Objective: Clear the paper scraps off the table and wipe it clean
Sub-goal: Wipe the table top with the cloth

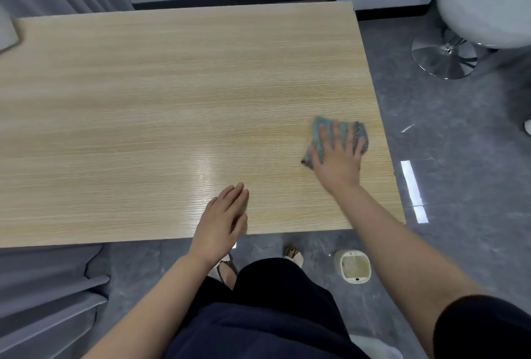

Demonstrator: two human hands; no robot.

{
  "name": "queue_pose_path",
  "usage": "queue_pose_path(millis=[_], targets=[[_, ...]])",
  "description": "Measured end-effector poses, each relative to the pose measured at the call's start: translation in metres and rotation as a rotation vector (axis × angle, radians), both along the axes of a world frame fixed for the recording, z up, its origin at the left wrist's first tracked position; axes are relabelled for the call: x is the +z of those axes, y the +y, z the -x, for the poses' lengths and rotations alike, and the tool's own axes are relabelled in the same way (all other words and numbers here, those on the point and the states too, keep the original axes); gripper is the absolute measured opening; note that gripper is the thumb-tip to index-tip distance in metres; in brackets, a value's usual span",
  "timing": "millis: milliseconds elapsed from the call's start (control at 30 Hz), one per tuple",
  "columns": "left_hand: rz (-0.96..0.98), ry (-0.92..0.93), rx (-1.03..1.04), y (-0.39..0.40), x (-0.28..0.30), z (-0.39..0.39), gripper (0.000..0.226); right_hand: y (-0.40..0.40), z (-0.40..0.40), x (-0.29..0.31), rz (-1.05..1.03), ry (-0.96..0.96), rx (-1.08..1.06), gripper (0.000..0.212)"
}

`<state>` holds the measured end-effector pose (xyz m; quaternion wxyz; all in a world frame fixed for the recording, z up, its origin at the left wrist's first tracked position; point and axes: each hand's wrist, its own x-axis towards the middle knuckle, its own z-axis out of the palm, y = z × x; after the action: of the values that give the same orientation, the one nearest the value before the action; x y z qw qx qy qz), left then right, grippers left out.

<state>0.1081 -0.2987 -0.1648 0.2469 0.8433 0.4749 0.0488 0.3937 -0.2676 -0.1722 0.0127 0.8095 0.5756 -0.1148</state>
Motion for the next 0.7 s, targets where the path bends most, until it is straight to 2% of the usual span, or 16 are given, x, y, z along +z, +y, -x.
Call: queue_pose_path(millis=[100,233,400,700], targets=[[-0.045,-0.011,-0.049,0.006,0.004,0.002,0.052,-0.027,0.054,0.003,0.013,0.037,0.187,0.062],[-0.044,-0.015,-0.052,0.016,0.007,0.009,0.057,-0.062,0.112,-0.002,-0.019,0.077,0.4,0.062],[-0.071,0.111,-0.145,0.031,0.007,0.018,0.057,-0.065,0.105,-0.005,-0.05,0.033,0.493,0.06],[-0.093,0.198,-0.211,0.069,0.003,0.006,0.054,0.012,0.057,0.003,0.016,0.024,0.334,0.058]])
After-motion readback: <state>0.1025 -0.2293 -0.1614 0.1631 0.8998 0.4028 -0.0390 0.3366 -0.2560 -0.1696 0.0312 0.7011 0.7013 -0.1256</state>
